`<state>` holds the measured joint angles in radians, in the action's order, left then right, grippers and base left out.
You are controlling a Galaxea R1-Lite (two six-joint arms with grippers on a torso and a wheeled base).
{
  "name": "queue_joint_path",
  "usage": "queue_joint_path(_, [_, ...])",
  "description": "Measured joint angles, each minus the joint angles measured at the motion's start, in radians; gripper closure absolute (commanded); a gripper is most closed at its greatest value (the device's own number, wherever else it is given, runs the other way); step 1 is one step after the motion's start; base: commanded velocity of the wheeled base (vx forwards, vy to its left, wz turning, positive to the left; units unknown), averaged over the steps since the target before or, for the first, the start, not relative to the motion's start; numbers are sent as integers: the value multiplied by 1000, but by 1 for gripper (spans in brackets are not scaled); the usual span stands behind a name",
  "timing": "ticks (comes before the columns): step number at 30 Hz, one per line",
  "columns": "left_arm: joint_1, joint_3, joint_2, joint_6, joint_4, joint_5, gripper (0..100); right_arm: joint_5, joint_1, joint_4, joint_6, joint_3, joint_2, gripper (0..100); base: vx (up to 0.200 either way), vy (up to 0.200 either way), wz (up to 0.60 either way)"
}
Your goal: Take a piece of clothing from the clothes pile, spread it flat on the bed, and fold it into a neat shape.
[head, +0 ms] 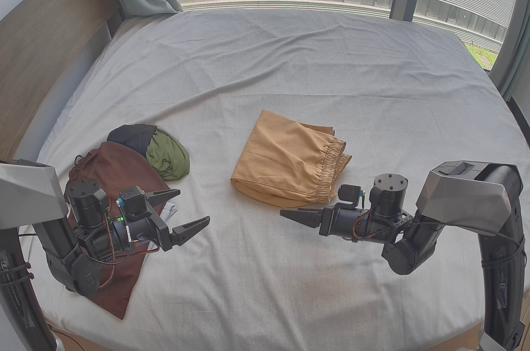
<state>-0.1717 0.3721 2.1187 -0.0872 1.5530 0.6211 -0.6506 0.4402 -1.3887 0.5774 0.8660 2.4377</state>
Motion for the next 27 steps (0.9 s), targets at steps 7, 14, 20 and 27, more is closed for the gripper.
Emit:
queue_joint_path(7, [-1, 0, 1, 0, 0, 0, 0, 0, -2, -5, 73, 93, -35, 0, 0, 0, 0])
queue_joint_path(14, [-2, 1, 1, 0, 0, 0, 0, 2, -30, 30, 107, 214, -45, 0, 0, 0, 0])
queue_joint_path(20, [-3, 0, 2, 0, 0, 0, 0, 8, -63, 65, 110, 305, -28, 0, 0, 0, 0])
queue_joint_path(27, [-4, -1, 5, 0, 0, 0, 0, 11, -97, 82, 110, 390, 39, 0, 0, 0, 0])
